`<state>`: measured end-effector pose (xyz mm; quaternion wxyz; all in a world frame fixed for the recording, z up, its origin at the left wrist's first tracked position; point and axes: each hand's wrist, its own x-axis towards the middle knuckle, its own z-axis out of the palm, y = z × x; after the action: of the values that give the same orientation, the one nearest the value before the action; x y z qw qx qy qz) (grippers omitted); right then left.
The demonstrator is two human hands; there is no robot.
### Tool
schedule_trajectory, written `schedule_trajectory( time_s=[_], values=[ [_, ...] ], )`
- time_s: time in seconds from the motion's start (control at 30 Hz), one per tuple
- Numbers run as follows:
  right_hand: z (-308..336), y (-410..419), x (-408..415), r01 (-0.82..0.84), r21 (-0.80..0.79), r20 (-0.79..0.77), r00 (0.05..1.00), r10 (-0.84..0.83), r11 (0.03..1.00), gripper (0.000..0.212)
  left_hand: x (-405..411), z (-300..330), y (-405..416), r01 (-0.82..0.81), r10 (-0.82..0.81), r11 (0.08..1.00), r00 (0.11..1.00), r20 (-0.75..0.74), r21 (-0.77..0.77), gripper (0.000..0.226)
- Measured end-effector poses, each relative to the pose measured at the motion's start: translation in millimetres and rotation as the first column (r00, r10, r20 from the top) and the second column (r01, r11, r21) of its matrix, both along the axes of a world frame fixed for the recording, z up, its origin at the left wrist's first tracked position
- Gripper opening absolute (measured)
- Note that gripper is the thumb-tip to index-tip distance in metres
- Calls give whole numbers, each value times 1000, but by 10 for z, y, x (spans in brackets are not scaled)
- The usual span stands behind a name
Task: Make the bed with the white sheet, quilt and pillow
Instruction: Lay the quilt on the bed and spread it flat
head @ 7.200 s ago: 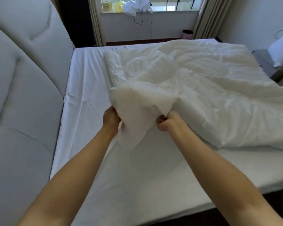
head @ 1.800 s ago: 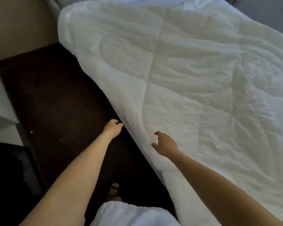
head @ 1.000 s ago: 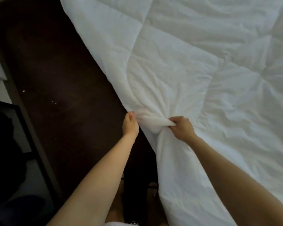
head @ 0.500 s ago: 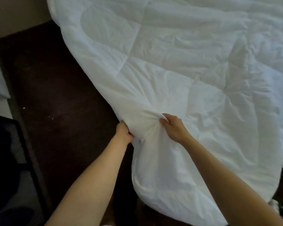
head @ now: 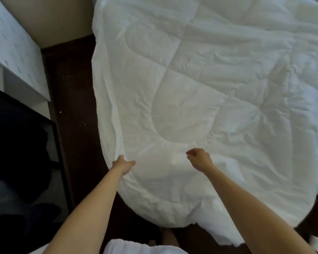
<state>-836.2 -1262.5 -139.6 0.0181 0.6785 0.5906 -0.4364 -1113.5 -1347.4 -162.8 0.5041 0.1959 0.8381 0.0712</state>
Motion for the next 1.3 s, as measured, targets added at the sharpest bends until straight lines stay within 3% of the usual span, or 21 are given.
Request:
schedule_trajectory(
  time_s=[0.07, 0.17, 0.43, 0.57, 0.83, 1.0, 1.17, 1.3],
  values=[
    [68, -151, 36, -19, -11, 8, 1000, 19, 1000, 29, 237, 132, -33, -19, 10, 994, 996, 83, 110, 70],
    [218, -342, 159, -4, -19, 5, 1000, 4, 1000, 31, 578, 363, -66, -45, 15, 990, 977, 211, 137, 59],
    [658, -744, 1177, 86, -41, 3, 996, -86, 995, 32, 1739, 982, -16, 66, -132, 966, 957, 257, 251, 39],
    [844, -770, 2174, 145, 23, -1, 989, -145, 989, 32, 2764, 1168, 124, 228, -308, 925, 918, 250, 305, 34],
    [1021, -806, 4499, 257, 40, -37, 966, -255, 966, 38, 5157, 1421, 400, 346, -460, 835, 866, 197, 428, 29],
    [1141, -367, 5594, 371, 38, -64, 927, -368, 928, 39, 6309, 1615, 737, 494, -639, 708, 753, 159, 505, 33],
    [1052, 436, 6171, 353, 103, -116, 933, -341, 930, 35, 7087, 1463, 1597, 526, -654, 704, 743, 146, 477, 36],
    [787, 1128, 6816, 361, 39, -82, 931, -357, 932, 34, 7820, 1136, 2449, 475, -601, 759, 773, 200, 444, 37]
  ],
)
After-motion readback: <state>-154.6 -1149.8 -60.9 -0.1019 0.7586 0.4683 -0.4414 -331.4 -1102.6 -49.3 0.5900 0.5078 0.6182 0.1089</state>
